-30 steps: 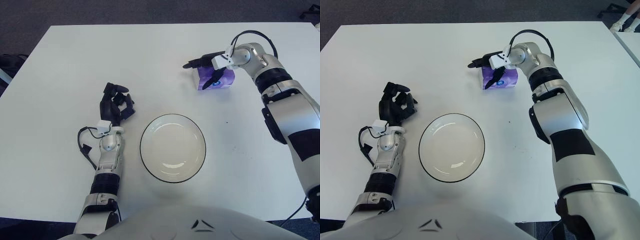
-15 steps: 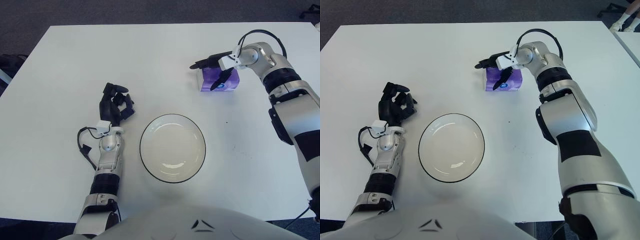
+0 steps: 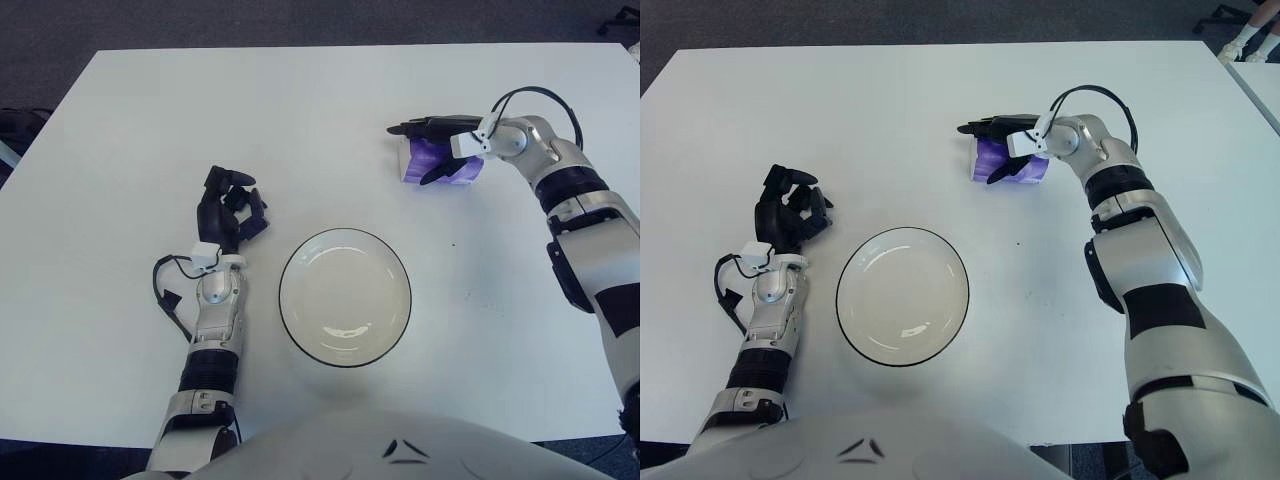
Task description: Put the tissue paper into the plate.
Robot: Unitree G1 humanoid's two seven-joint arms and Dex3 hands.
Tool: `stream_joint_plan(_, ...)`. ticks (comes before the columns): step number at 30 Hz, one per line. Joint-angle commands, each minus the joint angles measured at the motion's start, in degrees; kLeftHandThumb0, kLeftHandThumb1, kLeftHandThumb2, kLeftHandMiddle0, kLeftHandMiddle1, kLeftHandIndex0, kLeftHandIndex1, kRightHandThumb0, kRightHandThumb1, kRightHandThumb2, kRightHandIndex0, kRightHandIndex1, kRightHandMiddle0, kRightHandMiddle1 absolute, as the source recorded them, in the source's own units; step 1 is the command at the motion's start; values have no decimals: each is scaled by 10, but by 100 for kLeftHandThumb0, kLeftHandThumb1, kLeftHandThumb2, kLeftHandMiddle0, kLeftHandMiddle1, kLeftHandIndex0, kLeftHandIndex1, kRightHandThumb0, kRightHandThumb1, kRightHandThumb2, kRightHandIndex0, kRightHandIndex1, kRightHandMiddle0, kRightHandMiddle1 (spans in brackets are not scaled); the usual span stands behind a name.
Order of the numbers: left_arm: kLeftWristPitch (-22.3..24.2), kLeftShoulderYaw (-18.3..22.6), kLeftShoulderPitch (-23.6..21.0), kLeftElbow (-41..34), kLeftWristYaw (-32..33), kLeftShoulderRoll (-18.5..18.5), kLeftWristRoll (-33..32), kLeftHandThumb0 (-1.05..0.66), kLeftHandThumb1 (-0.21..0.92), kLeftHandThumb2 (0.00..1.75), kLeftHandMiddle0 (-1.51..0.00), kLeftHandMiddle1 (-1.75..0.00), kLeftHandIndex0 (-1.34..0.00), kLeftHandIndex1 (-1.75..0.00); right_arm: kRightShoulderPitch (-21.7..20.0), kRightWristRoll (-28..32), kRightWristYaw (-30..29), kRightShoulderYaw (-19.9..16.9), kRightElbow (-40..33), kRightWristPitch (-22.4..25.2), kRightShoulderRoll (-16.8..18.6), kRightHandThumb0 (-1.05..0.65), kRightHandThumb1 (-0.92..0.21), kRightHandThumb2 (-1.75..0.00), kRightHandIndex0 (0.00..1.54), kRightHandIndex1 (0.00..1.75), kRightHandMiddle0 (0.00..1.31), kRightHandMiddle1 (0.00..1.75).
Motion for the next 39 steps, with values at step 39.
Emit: stream_joint_plan(39,2,-1,126,62,-13,-34,0,-41,54,104,-66,-175,-43,-175,165,-97,-539,75,103,104,83,-103,-62,-57,0,0,0,0)
